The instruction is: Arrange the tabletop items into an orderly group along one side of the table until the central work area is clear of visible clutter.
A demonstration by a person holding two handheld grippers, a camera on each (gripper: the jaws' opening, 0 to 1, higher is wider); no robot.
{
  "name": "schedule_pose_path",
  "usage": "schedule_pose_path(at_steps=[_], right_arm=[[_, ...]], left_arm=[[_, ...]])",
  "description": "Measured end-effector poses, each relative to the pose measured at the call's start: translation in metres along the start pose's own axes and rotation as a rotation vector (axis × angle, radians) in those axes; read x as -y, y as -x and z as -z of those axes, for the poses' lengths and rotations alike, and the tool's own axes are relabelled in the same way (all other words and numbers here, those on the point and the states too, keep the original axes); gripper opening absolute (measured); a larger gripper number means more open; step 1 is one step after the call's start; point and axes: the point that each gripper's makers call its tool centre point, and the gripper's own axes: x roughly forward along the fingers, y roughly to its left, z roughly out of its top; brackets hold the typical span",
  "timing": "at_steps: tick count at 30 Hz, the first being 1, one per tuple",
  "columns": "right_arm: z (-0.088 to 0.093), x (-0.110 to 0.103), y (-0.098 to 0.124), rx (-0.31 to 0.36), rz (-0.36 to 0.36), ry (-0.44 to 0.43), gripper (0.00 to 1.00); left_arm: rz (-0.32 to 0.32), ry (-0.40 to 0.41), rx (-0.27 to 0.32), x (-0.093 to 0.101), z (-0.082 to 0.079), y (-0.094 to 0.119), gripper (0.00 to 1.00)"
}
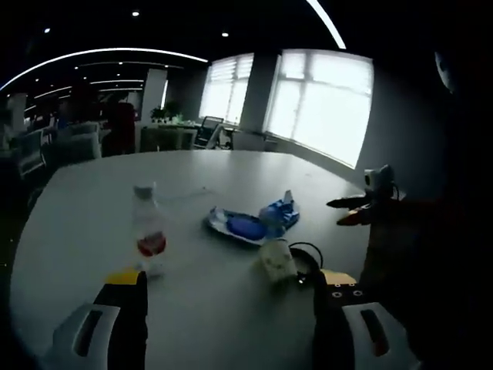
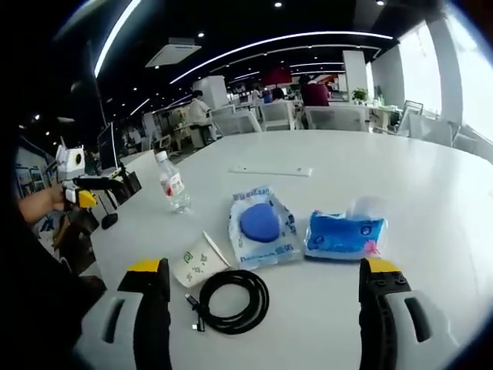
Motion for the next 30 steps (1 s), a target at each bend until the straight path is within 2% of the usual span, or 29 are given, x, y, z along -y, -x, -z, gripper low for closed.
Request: schedule_pose_path(at_steps=[7, 12, 15, 18, 24, 30], right_arm=[[0.000, 0.003, -0.002, -0.015, 0.000, 0.034, 1.00], [0.001, 0.001, -0.002, -0.021, 0.000, 0.045, 1.00], [0.001, 0.003, -0.002, -0.025, 0.004, 0.051, 1.00], [0.000, 0.006, 0.000, -0.027, 0.007, 0.051, 1.00], [0.002, 0.015, 0.005, -0.028, 0.008, 0.061, 1.00], [0.005, 0.023, 0.008, -0.037, 0.009, 0.074, 1.00]], left_arm=[[-0.020, 0.015, -0.022, 0.003, 0.008, 0.002, 0.94], [-0.029, 0.007, -0.041, 0.006, 0.010, -0.006, 0.99], [-0.030, 0.005, -0.040, 0.007, 0.011, -0.010, 0.99], [-0.026, -0.003, -0.063, 0.008, 0.016, -0.013, 0.99], [-0.044, 0.004, -0.040, 0.005, 0.014, -0.012, 1.00], [-0.048, 0.008, -0.042, 0.008, 0.018, -0.010, 1.00]])
